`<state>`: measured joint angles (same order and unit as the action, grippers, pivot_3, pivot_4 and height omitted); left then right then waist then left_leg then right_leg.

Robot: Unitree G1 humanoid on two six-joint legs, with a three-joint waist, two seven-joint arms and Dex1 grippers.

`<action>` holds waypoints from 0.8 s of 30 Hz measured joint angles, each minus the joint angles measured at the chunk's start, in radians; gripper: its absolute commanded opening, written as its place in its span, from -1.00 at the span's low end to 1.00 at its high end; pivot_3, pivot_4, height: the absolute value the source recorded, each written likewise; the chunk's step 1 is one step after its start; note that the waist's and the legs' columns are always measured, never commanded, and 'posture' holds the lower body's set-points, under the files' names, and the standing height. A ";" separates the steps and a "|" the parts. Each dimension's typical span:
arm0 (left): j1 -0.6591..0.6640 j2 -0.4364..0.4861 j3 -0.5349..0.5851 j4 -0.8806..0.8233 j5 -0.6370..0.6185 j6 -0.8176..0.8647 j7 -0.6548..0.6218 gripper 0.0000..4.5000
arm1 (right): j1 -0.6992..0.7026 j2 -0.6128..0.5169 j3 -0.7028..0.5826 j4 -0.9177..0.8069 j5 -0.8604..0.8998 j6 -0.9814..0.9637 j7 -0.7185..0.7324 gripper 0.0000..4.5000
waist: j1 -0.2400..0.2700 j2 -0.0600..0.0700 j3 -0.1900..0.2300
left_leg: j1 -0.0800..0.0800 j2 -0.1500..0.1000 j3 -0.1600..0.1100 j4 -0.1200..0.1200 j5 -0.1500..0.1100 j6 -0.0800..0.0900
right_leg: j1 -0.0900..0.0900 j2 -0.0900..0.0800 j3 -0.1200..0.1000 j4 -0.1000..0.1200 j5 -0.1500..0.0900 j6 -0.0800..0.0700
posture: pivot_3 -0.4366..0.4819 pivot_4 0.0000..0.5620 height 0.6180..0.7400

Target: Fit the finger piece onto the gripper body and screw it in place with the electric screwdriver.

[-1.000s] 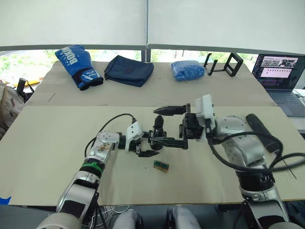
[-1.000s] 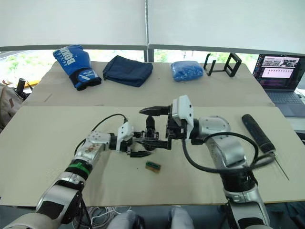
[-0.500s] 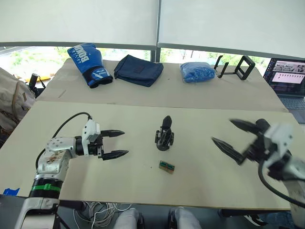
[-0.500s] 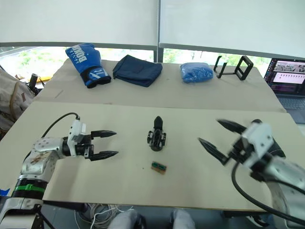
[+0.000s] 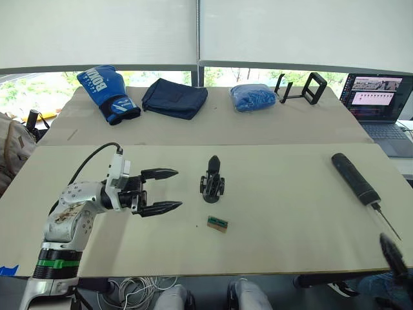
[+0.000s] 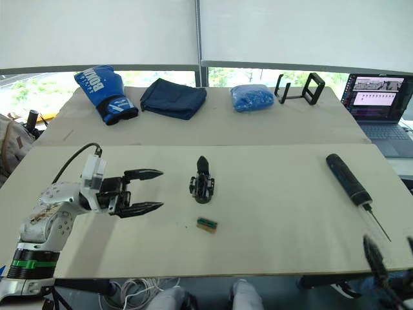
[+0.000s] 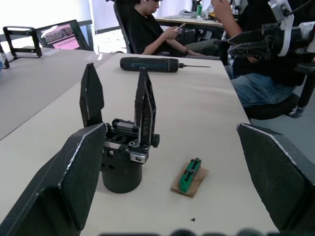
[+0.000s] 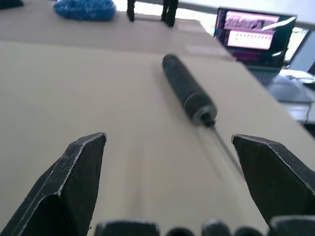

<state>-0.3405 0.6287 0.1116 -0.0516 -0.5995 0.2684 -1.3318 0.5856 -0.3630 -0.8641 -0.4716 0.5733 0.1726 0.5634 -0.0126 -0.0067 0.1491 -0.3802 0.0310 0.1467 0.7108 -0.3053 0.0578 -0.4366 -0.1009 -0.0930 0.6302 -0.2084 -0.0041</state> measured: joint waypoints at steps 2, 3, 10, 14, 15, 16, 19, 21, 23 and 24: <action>-0.033 -0.004 0.002 0.005 -0.005 0.000 0.013 0.98 | -0.089 -0.124 -0.004 0.047 0.022 0.075 -0.024 1.00 | 0.000 0.000 0.000 | 0.000 -0.001 0.001 0.000 0.004 0.007 | 0.000 0.004 0.001 0.000 0.000 0.000 | -0.05 -0.47 1.00; -0.050 -0.008 0.001 0.012 -0.005 0.000 0.017 0.98 | -0.132 -0.195 -0.002 0.090 0.025 0.109 -0.025 1.00 | 0.000 0.000 0.000 | 0.000 -0.001 0.001 0.000 0.004 0.008 | 0.000 0.004 0.001 0.000 0.000 -0.001 | -0.05 -0.47 1.00; -0.085 -0.020 -0.017 0.024 -0.006 0.019 0.035 0.98 | -0.454 -0.566 0.184 0.559 -0.044 0.300 0.051 1.00 | 0.007 0.000 0.001 | -0.003 -0.001 0.001 0.000 0.004 0.009 | -0.002 0.008 0.001 -0.002 0.003 -0.007 | -0.05 -0.47 1.00; -0.075 -0.013 -0.019 -0.012 -0.031 0.069 0.047 0.98 | -0.700 -0.653 0.398 0.868 -0.148 0.271 0.199 1.00 | 0.002 0.000 0.001 | -0.003 -0.001 0.001 0.001 0.004 0.009 | -0.001 0.008 0.001 -0.002 0.003 -0.006 | -0.05 -0.47 1.00; -0.072 -0.012 -0.019 -0.025 -0.032 0.078 0.053 0.98 | -0.760 -0.657 0.449 0.938 -0.181 0.244 0.230 1.00 | 0.001 0.000 0.001 | -0.003 -0.001 0.002 0.001 0.004 0.009 | -0.001 0.008 0.001 -0.002 0.002 -0.005 | -0.05 -0.47 1.00; -0.069 -0.013 -0.021 -0.037 -0.033 0.084 0.057 0.98 | -0.800 -0.657 0.486 0.987 -0.207 0.222 0.247 1.00 | 0.003 0.000 0.001 | -0.004 -0.001 0.002 0.001 0.004 0.009 | -0.001 0.008 0.001 -0.002 0.002 -0.005 | -0.05 -0.47 1.00; -0.056 -0.012 -0.021 -0.074 -0.043 0.106 0.072 0.98 | -0.934 -0.656 0.584 1.149 -0.282 0.156 0.299 1.00 | 0.004 0.000 0.001 | -0.004 -0.001 0.002 0.001 0.005 0.008 | -0.001 0.008 0.001 -0.002 0.002 -0.005 | -0.05 -0.47 1.00; -0.045 -0.005 -0.019 -0.092 -0.051 0.116 0.080 0.98 | -1.021 -0.656 0.630 1.256 -0.328 0.122 0.316 1.00 | 0.002 0.000 0.001 | -0.003 -0.001 0.003 0.002 0.005 0.008 | -0.001 0.007 0.001 -0.002 0.002 -0.005 | -0.05 -0.47 1.00; -0.041 0.006 -0.016 -0.103 -0.057 0.130 0.089 0.98 | -1.101 -0.656 0.668 1.362 -0.374 0.108 0.313 1.00 | 0.001 0.000 0.001 | -0.003 -0.001 0.003 0.002 0.005 0.008 | -0.001 0.007 0.001 -0.002 0.002 -0.005 | -0.05 -0.47 1.00; -0.041 0.010 -0.015 -0.109 -0.062 0.134 0.092 0.98 | -1.124 -0.656 0.677 1.399 -0.392 0.098 0.307 1.00 | 0.002 0.000 0.001 | -0.003 -0.001 0.003 0.002 0.005 0.008 | -0.001 0.007 0.001 -0.002 0.002 -0.005 | -0.05 -0.47 1.00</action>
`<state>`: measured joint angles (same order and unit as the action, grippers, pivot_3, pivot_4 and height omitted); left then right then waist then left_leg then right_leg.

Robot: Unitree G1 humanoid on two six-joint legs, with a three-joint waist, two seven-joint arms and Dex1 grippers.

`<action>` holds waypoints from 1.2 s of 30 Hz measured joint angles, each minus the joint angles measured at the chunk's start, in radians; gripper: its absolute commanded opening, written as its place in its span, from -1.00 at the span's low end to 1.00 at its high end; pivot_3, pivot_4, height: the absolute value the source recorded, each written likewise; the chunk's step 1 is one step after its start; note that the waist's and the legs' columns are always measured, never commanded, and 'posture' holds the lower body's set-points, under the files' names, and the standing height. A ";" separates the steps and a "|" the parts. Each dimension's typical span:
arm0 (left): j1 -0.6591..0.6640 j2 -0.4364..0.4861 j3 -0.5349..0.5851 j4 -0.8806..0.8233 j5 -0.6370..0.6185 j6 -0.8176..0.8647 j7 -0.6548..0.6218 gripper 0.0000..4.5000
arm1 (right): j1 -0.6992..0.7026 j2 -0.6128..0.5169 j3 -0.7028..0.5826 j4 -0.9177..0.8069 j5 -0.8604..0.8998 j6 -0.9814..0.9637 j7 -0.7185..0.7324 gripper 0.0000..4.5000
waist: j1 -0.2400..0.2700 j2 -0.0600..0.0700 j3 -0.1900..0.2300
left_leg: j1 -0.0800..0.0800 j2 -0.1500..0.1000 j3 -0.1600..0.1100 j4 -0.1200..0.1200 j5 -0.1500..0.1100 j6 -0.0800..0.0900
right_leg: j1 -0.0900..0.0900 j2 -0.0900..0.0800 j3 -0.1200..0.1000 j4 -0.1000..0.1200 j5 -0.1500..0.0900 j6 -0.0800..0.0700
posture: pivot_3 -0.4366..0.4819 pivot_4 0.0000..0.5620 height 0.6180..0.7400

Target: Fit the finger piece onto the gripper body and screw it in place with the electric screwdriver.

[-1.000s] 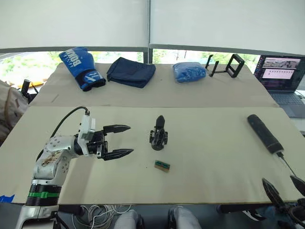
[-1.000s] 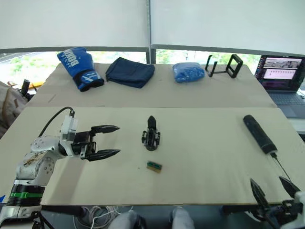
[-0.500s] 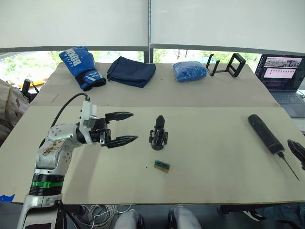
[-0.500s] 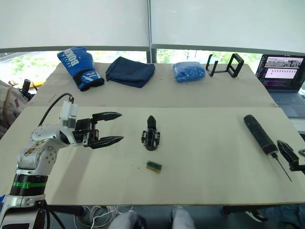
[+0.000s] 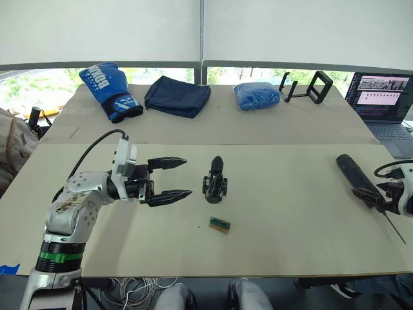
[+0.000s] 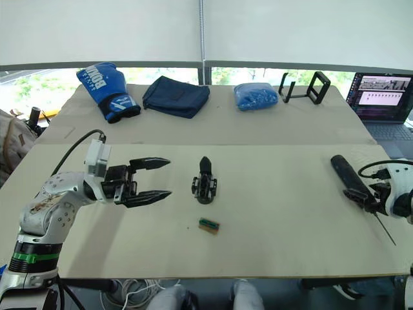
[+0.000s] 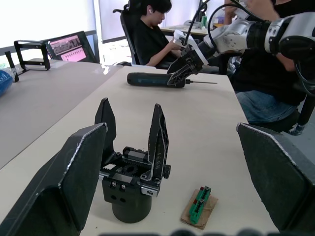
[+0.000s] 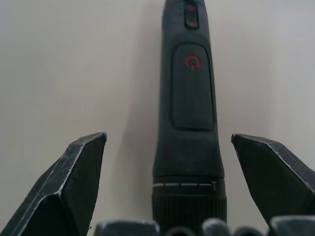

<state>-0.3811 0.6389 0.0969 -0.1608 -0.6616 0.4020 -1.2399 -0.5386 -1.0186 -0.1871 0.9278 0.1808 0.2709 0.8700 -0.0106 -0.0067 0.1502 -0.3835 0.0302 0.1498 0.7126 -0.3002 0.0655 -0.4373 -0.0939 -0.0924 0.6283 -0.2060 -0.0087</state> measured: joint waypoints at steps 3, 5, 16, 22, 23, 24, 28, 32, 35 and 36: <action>0.000 0.013 0.002 -0.012 -0.008 0.017 0.003 0.98 | -0.074 0.000 0.026 0.124 -0.040 -0.011 0.002 1.00 | -0.001 0.000 0.000 | 0.000 0.000 0.000 0.000 0.000 0.000 | 0.000 0.000 0.000 0.000 0.000 0.000 | -0.05 -0.47 1.00; -0.003 0.021 0.001 -0.022 -0.010 0.021 -0.001 1.00 | -0.114 0.001 0.032 0.182 -0.051 0.006 0.016 0.76 | -0.003 0.000 0.000 | 0.001 0.000 0.001 0.000 0.001 -0.001 | 0.000 0.000 0.000 0.000 0.000 0.000 | -0.05 -0.47 1.00; -0.045 0.027 -0.022 -0.021 -0.009 0.019 -0.044 1.00 | -0.155 0.007 0.039 0.230 -0.071 0.059 0.096 -0.15 | -0.005 0.001 0.000 | 0.002 0.001 0.002 0.000 0.001 -0.002 | 0.000 0.001 0.000 0.001 0.000 0.000 | -0.05 -0.47 1.00; -0.045 0.023 -0.035 -0.019 -0.009 0.018 -0.047 1.00 | -0.086 0.006 0.009 0.170 -0.058 0.000 0.123 -0.15 | -0.004 0.001 0.000 | 0.002 0.001 0.002 0.000 0.001 -0.002 | 0.000 0.001 0.000 0.001 0.000 0.000 | -0.05 -0.47 1.00; -0.045 0.022 -0.035 -0.020 -0.009 0.016 -0.047 1.00 | -0.056 0.006 0.002 0.125 -0.050 -0.013 0.137 -0.15 | -0.004 0.003 0.001 | 0.002 0.001 0.003 0.000 0.001 -0.002 | 0.000 0.000 0.000 0.001 0.000 0.000 | -0.05 -0.47 1.00; -0.045 0.022 -0.035 -0.020 -0.009 0.016 -0.047 1.00 | -0.033 0.006 0.000 0.085 -0.043 -0.016 0.150 -0.15 | -0.003 0.004 0.001 | 0.002 0.001 0.003 0.000 0.001 -0.002 | -0.001 0.000 0.000 0.002 0.000 0.000 | -0.05 -0.47 1.00; -0.014 0.028 -0.036 -0.012 -0.007 -0.014 -0.082 1.00 | 0.189 -0.006 -0.059 -0.417 0.039 0.168 0.166 -0.15 | -0.006 0.012 0.001 | 0.002 0.003 0.003 -0.001 0.001 -0.003 | -0.003 0.000 0.001 0.004 0.000 0.000 | -0.05 -0.47 1.00; 0.002 0.029 -0.038 0.020 0.003 -0.049 -0.108 1.00 | 0.295 -0.008 -0.083 -0.891 0.104 0.419 0.098 -0.15 | -0.004 0.012 0.002 | 0.003 0.004 0.002 -0.002 0.003 -0.006 | -0.002 0.001 0.000 0.004 -0.003 0.004 | -0.05 -0.47 1.00; 0.028 0.028 -0.040 0.032 0.031 -0.080 -0.114 1.00 | 0.341 0.012 -0.095 -1.144 0.145 0.570 0.025 -0.15 | 0.001 0.012 0.002 | 0.001 0.004 0.000 -0.002 0.003 -0.006 | -0.003 0.001 0.000 0.003 -0.003 0.004 | -0.05 -0.47 1.00; 0.041 0.027 -0.042 0.043 0.038 -0.096 -0.116 1.00 | 0.365 0.017 -0.091 -1.225 0.157 0.603 0.007 -0.15 | 0.005 0.012 0.002 | 0.000 0.004 -0.001 -0.002 0.002 -0.005 | -0.003 0.001 0.000 0.002 -0.002 0.004 | -0.05 -0.47 1.00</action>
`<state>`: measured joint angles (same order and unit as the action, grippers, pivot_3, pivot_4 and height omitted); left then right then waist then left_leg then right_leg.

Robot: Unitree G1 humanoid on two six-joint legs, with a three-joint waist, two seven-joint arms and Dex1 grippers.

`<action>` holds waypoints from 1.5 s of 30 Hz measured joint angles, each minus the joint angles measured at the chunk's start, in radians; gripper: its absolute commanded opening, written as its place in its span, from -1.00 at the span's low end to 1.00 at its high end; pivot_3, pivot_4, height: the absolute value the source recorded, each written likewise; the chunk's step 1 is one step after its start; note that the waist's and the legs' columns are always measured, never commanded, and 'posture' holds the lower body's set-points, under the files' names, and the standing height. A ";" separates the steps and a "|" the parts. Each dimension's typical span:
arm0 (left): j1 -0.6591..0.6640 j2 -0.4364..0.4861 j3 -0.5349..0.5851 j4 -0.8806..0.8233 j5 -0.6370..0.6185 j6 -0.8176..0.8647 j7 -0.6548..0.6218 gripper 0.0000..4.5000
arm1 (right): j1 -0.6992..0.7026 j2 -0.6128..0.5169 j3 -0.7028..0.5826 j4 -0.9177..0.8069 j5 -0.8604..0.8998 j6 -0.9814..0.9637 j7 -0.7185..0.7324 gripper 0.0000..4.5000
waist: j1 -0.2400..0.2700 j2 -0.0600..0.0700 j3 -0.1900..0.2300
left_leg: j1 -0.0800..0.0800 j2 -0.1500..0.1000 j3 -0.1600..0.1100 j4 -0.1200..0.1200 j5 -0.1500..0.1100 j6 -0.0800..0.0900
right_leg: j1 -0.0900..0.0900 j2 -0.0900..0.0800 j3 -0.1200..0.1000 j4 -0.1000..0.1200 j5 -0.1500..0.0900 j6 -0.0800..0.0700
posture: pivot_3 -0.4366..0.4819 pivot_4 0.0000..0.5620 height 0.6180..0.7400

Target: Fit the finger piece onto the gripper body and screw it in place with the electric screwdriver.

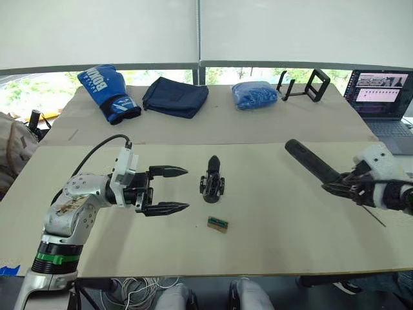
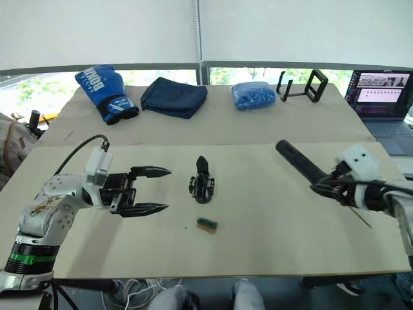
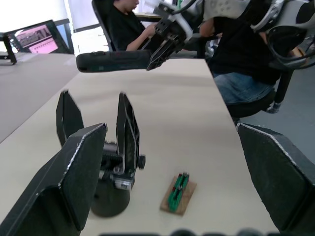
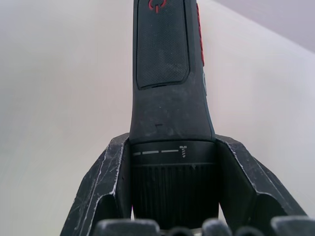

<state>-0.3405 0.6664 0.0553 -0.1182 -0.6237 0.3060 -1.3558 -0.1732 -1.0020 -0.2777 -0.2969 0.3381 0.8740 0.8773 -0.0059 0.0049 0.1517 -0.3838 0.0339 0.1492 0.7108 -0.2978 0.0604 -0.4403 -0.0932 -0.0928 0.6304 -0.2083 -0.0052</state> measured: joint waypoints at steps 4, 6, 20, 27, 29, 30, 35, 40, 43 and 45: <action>0.027 -0.011 -0.004 0.010 0.018 -0.021 0.003 1.00 | 0.081 0.006 0.081 -0.118 -0.023 -0.012 -0.034 -0.15 | 0.019 -0.002 0.001 | -0.003 -0.002 0.000 0.002 -0.002 0.004 | 0.000 -0.001 -0.003 -0.002 0.001 -0.002 | -0.05 -0.47 1.00; 0.037 -0.016 -0.005 0.009 0.022 -0.023 0.010 1.00 | 0.136 0.003 0.128 -0.109 -0.076 -0.078 -0.041 -0.15 | 0.025 -0.002 0.001 | -0.005 -0.004 0.000 0.003 -0.003 0.006 | 0.000 -0.003 -0.003 -0.002 0.001 -0.001 | -0.05 -0.47 1.00; 0.079 -0.023 0.020 -0.045 0.012 -0.039 0.070 1.00 | 0.158 0.021 0.189 -0.049 -0.048 -0.107 0.012 0.76 | 0.016 -0.004 0.001 | -0.002 -0.003 0.000 0.003 -0.003 0.006 | 0.001 -0.001 -0.003 -0.002 0.001 0.001 | -0.05 -0.47 1.00; 0.081 -0.015 0.021 -0.052 0.006 -0.038 0.077 1.00 | 0.061 -0.128 0.212 -0.066 0.018 -0.004 0.135 0.98 | 0.016 -0.004 0.001 | -0.002 -0.002 0.000 0.003 -0.003 0.006 | 0.001 -0.001 -0.004 -0.002 0.003 -0.002 | -0.05 -0.47 1.00; 0.082 -0.008 0.019 -0.057 0.002 -0.033 0.072 1.00 | -0.020 -0.187 0.261 -0.083 0.019 0.074 0.147 0.98 | 0.013 -0.004 0.002 | -0.002 -0.002 0.000 0.003 -0.004 0.006 | 0.000 -0.001 -0.003 -0.002 0.003 -0.003 | -0.05 -0.47 1.00; 0.084 0.005 0.014 -0.062 -0.005 -0.018 0.060 1.00 | -0.067 -0.216 0.304 -0.089 0.013 0.110 0.148 0.98 | 0.011 -0.004 0.002 | -0.002 -0.002 0.000 0.003 -0.004 0.006 | -0.001 -0.001 -0.003 -0.002 0.003 -0.003 | -0.05 -0.47 1.00; 0.096 0.041 -0.004 -0.084 -0.023 0.027 0.013 1.00 | -0.329 -0.286 0.530 -0.119 -0.008 0.270 0.214 0.98 | 0.006 -0.004 0.002 | -0.005 -0.002 -0.001 0.003 -0.004 0.006 | -0.004 -0.003 -0.002 -0.002 0.003 -0.004 | -0.05 -0.47 1.00; 0.097 0.059 -0.027 -0.088 -0.023 0.038 -0.020 1.00 | -0.501 -0.348 0.769 -0.137 -0.135 0.281 0.316 0.98 | 0.010 -0.004 0.002 | -0.008 -0.002 -0.001 0.004 -0.004 0.006 | -0.007 -0.005 -0.003 -0.002 0.003 -0.004 | -0.05 -0.47 1.00; 0.089 0.051 -0.055 -0.124 -0.028 0.059 -0.018 1.00 | -0.578 -0.274 0.876 -0.083 -0.198 0.290 0.327 0.98 | 0.004 -0.006 0.002 | -0.009 -0.002 0.000 0.005 -0.003 0.006 | -0.007 -0.004 -0.003 -0.002 0.003 -0.004 | -0.05 -0.47 1.00; 0.089 0.047 -0.065 -0.150 -0.031 0.069 -0.011 1.00 | -0.605 -0.233 0.933 -0.022 -0.228 0.295 0.335 0.98 | 0.001 -0.006 0.002 | -0.009 -0.002 0.000 0.005 -0.003 0.006 | -0.007 -0.004 -0.004 -0.001 0.003 -0.004 | -0.05 -0.47 1.00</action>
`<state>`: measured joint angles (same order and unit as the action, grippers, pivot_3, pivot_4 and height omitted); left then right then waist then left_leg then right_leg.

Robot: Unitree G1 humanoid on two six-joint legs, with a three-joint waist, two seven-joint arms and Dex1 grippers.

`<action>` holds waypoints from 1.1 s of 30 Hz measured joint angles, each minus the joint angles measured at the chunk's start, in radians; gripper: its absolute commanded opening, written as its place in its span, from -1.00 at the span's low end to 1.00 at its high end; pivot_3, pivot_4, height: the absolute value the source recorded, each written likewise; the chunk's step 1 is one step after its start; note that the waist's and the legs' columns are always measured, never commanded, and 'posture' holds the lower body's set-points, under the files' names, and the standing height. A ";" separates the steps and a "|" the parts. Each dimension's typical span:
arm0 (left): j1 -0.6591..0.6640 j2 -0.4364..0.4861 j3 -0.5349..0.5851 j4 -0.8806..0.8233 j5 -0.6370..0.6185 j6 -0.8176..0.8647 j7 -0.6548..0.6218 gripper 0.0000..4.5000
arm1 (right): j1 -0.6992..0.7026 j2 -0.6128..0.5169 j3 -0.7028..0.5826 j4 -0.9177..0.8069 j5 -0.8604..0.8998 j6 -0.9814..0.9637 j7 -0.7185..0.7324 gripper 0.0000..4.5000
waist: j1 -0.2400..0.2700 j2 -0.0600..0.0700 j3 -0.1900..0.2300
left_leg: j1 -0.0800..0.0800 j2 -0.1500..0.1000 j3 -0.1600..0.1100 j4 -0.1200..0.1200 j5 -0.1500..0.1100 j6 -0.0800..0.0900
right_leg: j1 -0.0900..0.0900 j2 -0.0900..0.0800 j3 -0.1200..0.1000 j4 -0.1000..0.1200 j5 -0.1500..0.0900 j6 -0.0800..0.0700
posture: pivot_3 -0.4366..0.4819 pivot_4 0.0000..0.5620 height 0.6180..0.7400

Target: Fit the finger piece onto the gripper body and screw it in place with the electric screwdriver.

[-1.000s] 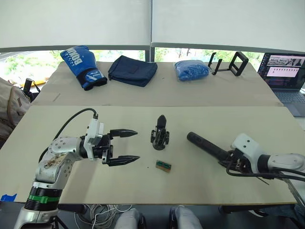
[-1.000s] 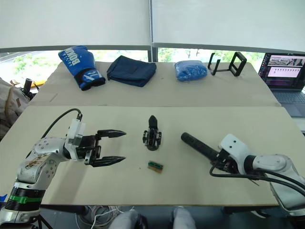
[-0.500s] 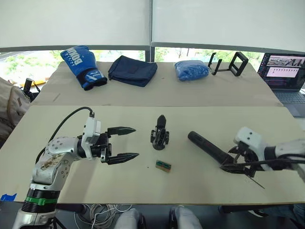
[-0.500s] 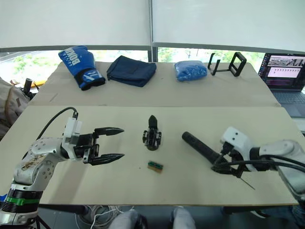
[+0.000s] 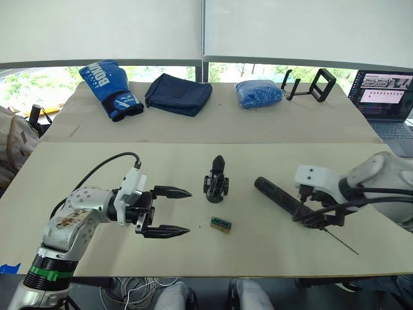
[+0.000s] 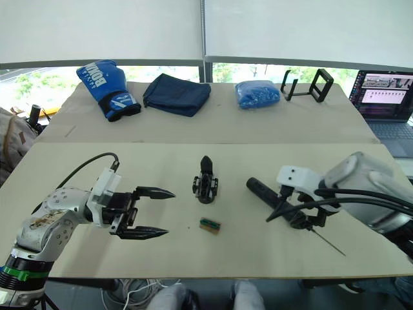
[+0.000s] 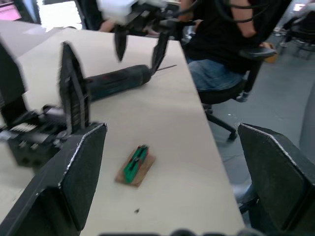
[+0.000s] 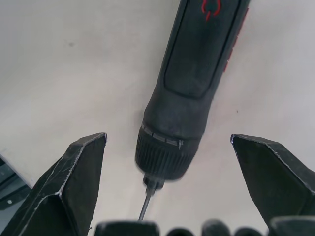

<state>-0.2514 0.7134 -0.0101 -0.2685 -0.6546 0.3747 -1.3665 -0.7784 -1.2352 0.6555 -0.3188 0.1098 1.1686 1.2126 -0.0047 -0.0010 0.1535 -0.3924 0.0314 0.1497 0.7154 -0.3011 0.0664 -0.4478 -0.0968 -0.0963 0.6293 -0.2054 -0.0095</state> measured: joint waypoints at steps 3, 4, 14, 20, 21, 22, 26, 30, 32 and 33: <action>0.011 -0.003 -0.002 -0.009 -0.001 0.000 0.007 1.00 | -0.047 0.035 0.050 0.062 -0.021 0.017 0.029 0.98 | -0.001 0.000 0.000 | 0.000 0.000 0.000 0.000 0.001 -0.001 | -0.001 0.001 -0.001 0.001 0.000 0.000 | -0.05 -0.47 1.00; 0.019 -0.003 -0.003 -0.010 0.002 -0.003 0.007 1.00 | -0.073 0.046 0.072 0.077 -0.028 0.017 0.044 0.98 | -0.003 0.000 0.000 | 0.000 0.000 0.000 0.000 0.001 -0.002 | -0.001 0.001 -0.001 0.001 0.000 0.000 | -0.05 -0.47 1.00; 0.035 -0.020 -0.009 -0.017 0.022 -0.021 0.046 1.00 | -0.134 0.123 0.202 0.262 -0.180 -0.098 0.131 0.98 | -0.006 0.000 0.000 | 0.000 0.000 0.001 0.000 0.001 -0.002 | -0.001 0.002 -0.002 0.001 0.000 0.000 | -0.05 -0.47 1.00; 0.042 -0.032 -0.009 -0.030 0.014 -0.019 0.069 1.00 | -0.138 0.139 0.218 0.294 -0.248 -0.126 0.172 0.65 | -0.008 0.000 0.000 | 0.001 0.000 0.001 0.000 0.001 -0.002 | -0.001 0.002 -0.002 0.001 0.000 0.000 | -0.05 -0.47 1.00; 0.048 -0.033 -0.009 -0.030 0.014 -0.019 0.073 1.00 | -0.138 0.145 0.218 0.298 -0.255 -0.125 0.176 0.50 | -0.008 0.000 0.000 | 0.001 0.000 0.001 0.000 0.001 -0.002 | 0.000 0.002 -0.002 0.001 0.000 0.000 | -0.05 -0.47 1.00; 0.051 -0.036 -0.009 -0.030 0.014 -0.019 0.078 1.00 | -0.138 0.148 0.218 0.300 -0.259 -0.123 0.179 0.34 | -0.008 0.000 0.000 | 0.001 0.000 0.001 0.000 0.001 -0.002 | 0.000 0.002 -0.002 0.001 0.000 0.000 | -0.05 -0.47 1.00; 0.053 -0.040 -0.009 -0.030 0.014 -0.021 0.089 1.00 | -0.133 0.167 0.198 0.312 -0.270 -0.104 0.180 -0.12 | -0.008 0.000 0.000 | 0.001 0.000 0.001 0.000 0.001 -0.002 | 0.001 0.002 -0.002 0.001 0.000 0.000 | -0.05 -0.47 1.00; 0.053 -0.040 -0.009 -0.030 0.015 -0.023 0.088 1.00 | -0.105 0.166 0.151 0.312 -0.269 -0.113 0.177 -0.13 | -0.008 0.000 0.000 | 0.002 0.000 0.001 0.000 0.001 -0.002 | 0.001 0.002 -0.002 0.001 0.000 0.000 | -0.05 -0.47 1.00; 0.054 -0.037 -0.008 -0.028 0.015 -0.024 0.087 1.00 | -0.078 0.161 0.098 0.313 -0.243 -0.134 0.176 -0.13 | -0.007 0.000 0.000 | 0.001 0.000 0.001 0.000 0.001 -0.002 | 0.001 0.002 -0.002 0.001 0.000 0.000 | -0.05 -0.47 1.00; 0.054 -0.037 -0.006 -0.026 0.015 -0.024 0.089 1.00 | -0.060 0.158 0.057 0.312 -0.217 -0.151 0.179 -0.13 | -0.007 0.000 0.000 | 0.001 0.000 0.001 0.000 0.001 -0.002 | 0.001 0.002 -0.002 0.001 0.000 0.000 | -0.05 -0.47 1.00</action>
<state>-0.1978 0.6761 -0.0160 -0.2944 -0.6395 0.3505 -1.2774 -0.8383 -1.0768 0.7121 -0.0063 -0.1076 1.0175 1.3913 -0.0121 -0.0012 0.1533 -0.3910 0.0315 0.1509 0.7154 -0.2998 0.0643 -0.4472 -0.0946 -0.0979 0.6308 -0.2052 -0.0099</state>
